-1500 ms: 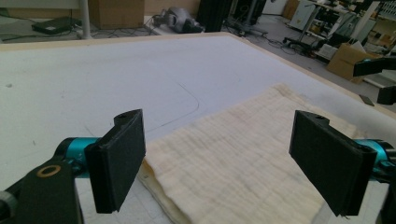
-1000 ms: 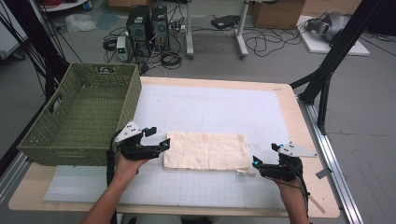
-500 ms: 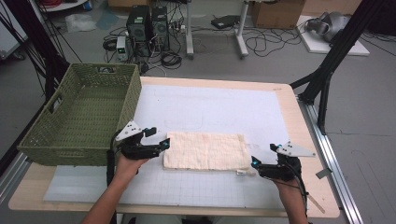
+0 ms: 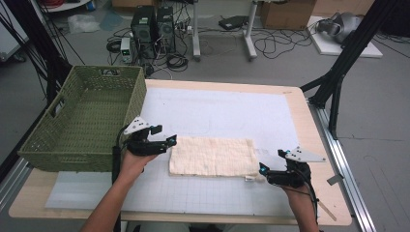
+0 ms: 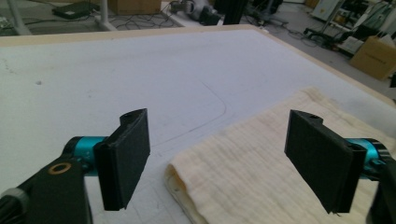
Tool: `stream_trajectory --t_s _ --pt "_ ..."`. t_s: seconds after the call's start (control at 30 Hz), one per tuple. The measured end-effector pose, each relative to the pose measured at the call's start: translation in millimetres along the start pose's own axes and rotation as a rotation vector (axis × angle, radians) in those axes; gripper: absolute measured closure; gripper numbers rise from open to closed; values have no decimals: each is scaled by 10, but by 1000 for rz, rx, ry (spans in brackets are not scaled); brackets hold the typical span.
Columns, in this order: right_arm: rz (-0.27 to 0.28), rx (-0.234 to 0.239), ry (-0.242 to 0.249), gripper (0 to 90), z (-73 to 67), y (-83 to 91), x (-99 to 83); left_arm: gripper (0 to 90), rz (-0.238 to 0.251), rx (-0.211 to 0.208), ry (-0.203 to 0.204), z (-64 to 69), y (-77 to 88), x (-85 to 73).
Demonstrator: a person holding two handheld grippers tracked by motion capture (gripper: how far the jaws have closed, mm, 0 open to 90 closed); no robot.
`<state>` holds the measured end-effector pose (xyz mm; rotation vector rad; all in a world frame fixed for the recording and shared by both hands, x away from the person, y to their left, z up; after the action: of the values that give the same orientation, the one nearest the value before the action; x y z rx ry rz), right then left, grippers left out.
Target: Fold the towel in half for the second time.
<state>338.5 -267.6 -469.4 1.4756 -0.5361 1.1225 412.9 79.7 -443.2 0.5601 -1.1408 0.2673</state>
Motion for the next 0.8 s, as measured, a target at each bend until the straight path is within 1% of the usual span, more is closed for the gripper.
stream_trajectory --t_s 0.03,0.07,0.13,0.23,0.3,0.4,0.43,0.47,0.5,0.6,0.63,0.67,0.73,0.77,0.8 --pt "1 2 -2 111 -1 2 4 288 -7 9 3 -30 -23 16" --pt "2 2 0 111 5 1 7 290 -14 19 4 -61 -44 33" --pt "4 1 -6 112 9 2 13 313 -14 18 13 -111 -93 63" --pt "6 0 -4 113 12 -2 14 347 -55 26 15 -193 -193 37" --pt "0 2 -8 113 8 -5 5 368 -106 34 12 -252 -267 -22" --pt "-3 -2 -13 113 23 -10 -3 370 -156 41 27 -322 -362 -138" --pt "-6 -3 -13 114 29 -9 -8 365 -177 41 31 -335 -388 -183" --pt "-5 -2 -17 114 31 -9 -10 363 -195 32 33 -332 -414 -223" --pt "-4 -5 -17 113 39 -10 -11 363 -213 31 30 -330 -436 -252" --pt "-7 -6 -21 113 55 -9 -23 383 -240 36 12 -326 -476 -297" --pt "-10 -6 -26 114 54 -7 -26 402 -263 40 2 -334 -480 -324" --pt "-11 -7 -25 113 57 -9 -27 435 -283 36 0 -334 -489 -358" --pt "-9 -9 -23 114 59 -15 -24 493 -339 48 -9 -349 -498 -439" --pt "-9 -9 -23 114 59 -17 -23 510 -359 55 -20 -355 -501 -467" --pt "-8 -10 -22 114 59 -23 -22 521 -362 66 -40 -354 -501 -467"
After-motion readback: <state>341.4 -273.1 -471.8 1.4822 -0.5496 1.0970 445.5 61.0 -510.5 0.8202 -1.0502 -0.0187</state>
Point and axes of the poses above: each handheld gripper's, and its own axes: y roughly backward along the jaws, x roughly out of its top, z roughly to its right, the point moved 10 cm from there along -y, roughly forward along the jaws, and after that the axes turned 15 degrees about -x, right-handed, at the moved point
